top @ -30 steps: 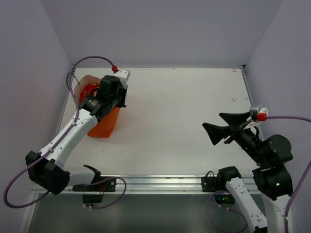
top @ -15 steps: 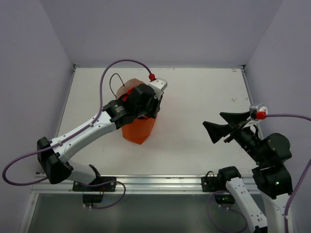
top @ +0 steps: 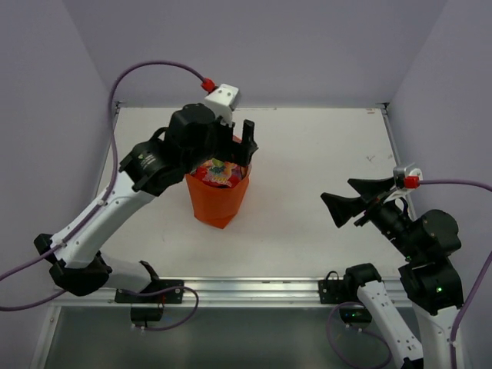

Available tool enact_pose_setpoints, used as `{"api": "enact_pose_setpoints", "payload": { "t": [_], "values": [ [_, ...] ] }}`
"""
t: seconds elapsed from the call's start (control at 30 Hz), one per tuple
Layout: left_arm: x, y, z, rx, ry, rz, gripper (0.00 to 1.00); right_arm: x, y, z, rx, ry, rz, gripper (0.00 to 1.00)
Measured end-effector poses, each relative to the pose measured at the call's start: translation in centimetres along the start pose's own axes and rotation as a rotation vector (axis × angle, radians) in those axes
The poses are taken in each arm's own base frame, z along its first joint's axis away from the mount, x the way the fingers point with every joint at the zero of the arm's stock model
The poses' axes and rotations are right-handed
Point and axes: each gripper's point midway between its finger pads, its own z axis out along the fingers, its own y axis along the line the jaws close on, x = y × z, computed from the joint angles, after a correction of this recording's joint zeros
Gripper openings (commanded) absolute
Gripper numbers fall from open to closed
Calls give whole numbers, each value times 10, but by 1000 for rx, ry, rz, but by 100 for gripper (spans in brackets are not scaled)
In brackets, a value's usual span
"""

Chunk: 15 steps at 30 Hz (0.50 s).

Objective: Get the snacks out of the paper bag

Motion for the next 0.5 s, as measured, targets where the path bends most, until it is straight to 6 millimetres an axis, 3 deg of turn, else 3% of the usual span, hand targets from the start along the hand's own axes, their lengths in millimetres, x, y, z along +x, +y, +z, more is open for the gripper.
{"api": "enact_pose_setpoints", "payload": {
  "t": [0.1, 0.2, 0.27, 0.37, 0.5],
  "values": [
    [-24, 29, -32, -80, -70, -49, 94, 0, 0, 0, 0, 1, -4, 99],
    [-26, 88, -57, -229, -115, -125, 86, 0, -1, 0, 2, 1, -8, 99],
    [-9, 128, -71, -354, -112, -173, 85, 1, -2, 0, 5, 2, -12, 99],
    [20, 149, -71, -415, -65, -194, 83, 2, -4, 1, 12, 8, -16, 99],
    [60, 170, -49, -456, 41, -216, 75, 3, -5, 2, 14, 14, -19, 99]
  ]
}}
